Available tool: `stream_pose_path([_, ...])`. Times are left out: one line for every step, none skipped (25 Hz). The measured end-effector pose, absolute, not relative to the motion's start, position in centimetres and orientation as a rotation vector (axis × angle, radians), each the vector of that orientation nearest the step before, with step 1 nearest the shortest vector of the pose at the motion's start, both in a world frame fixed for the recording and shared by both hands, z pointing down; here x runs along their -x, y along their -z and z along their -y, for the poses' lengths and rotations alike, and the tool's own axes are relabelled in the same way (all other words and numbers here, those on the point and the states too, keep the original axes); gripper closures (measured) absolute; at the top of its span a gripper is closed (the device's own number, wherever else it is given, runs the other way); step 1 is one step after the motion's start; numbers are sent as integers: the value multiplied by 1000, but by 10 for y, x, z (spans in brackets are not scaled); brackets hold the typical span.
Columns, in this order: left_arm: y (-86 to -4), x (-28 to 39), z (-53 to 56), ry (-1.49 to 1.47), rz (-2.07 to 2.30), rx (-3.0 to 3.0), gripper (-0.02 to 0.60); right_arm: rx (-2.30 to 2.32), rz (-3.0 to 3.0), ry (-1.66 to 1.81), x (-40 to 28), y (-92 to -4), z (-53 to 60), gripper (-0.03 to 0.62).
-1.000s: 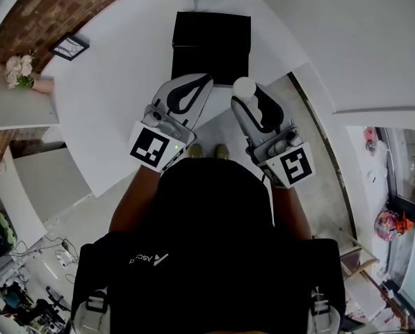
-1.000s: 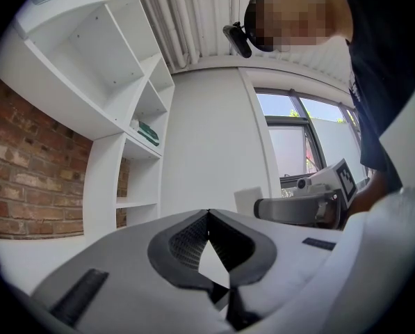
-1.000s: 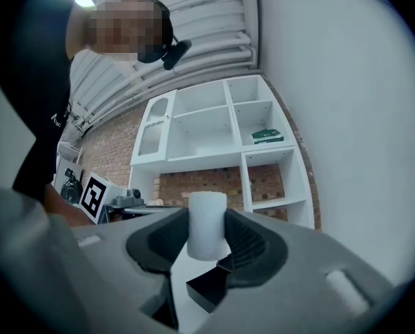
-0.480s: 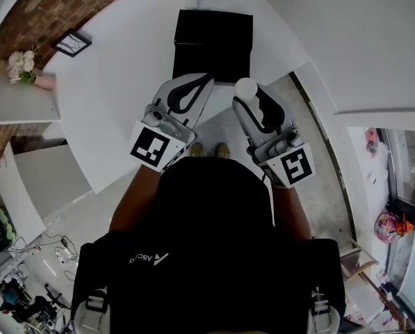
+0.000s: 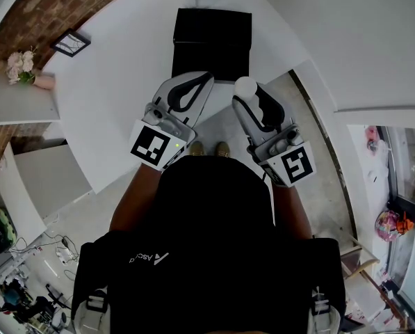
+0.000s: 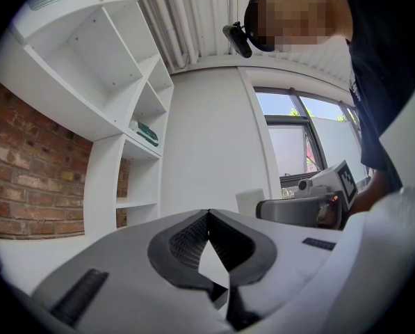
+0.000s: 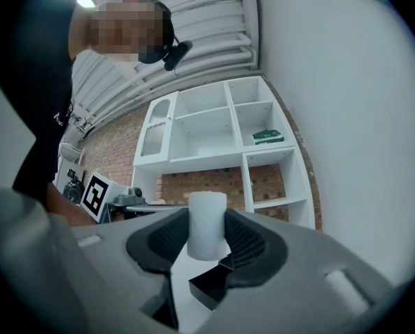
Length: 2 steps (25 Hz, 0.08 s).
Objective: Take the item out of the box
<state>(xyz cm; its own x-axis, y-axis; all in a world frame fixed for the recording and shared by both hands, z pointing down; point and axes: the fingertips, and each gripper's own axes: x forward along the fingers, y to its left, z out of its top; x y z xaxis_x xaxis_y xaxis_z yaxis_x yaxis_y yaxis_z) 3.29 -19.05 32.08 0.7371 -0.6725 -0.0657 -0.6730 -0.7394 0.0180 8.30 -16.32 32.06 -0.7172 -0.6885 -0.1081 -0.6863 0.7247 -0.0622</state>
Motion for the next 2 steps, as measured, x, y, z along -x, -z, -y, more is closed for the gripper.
stream_pose_path([-321, -33, 191, -106, -1131, 2922, 583, 1121, -2801, 26, -83, -320, 164, 430])
stream_pose_path([-321, -34, 191, -107, -1131, 2922, 583, 1121, -2801, 26, -84, -320, 164, 430])
